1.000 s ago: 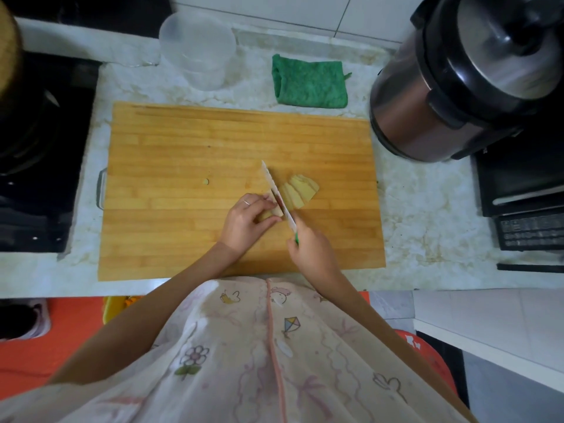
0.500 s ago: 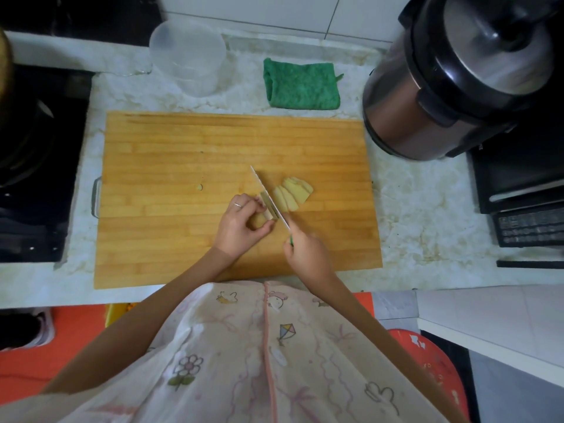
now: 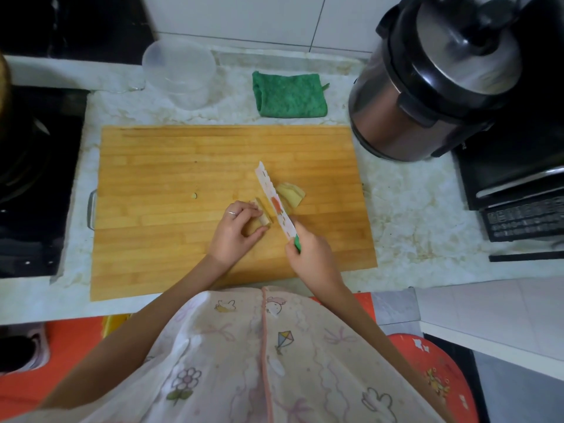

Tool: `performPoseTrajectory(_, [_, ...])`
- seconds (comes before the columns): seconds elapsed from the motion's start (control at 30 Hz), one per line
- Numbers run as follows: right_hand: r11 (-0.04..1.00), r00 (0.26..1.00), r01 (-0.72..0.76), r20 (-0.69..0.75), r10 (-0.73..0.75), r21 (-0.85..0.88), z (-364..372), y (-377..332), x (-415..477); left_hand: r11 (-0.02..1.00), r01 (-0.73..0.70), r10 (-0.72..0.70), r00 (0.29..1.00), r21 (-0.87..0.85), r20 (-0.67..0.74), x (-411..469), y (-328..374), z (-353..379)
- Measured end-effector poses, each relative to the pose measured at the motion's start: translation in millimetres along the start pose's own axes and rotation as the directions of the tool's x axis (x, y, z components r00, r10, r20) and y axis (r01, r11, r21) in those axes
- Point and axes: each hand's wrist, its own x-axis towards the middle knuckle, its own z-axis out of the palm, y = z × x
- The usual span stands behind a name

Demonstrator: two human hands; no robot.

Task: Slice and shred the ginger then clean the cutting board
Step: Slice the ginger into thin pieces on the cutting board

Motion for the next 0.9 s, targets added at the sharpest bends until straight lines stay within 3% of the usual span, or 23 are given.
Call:
performPoseTrajectory(0.17, [0.997,0.996,-0.027,0.083,0.033,-0.074,1,-6,1,1.0,-0.003,0.003,1.0,0.002,0.003,0,0,0])
performPoseTrajectory(0.47, [0.992,0.991,-0.069,0.11,0.081,-0.106,-2,-10,4,1.0,-0.017,0.017,0.999,0.012,0.03,-1,-2,0])
performPoseTrajectory(0.9, [0.982,0.999,0.026,0.045,-0.018,-0.187,-8,-24,-7,1.0,-0.025,0.024,1.0,0.011,0.017,0,-4,1])
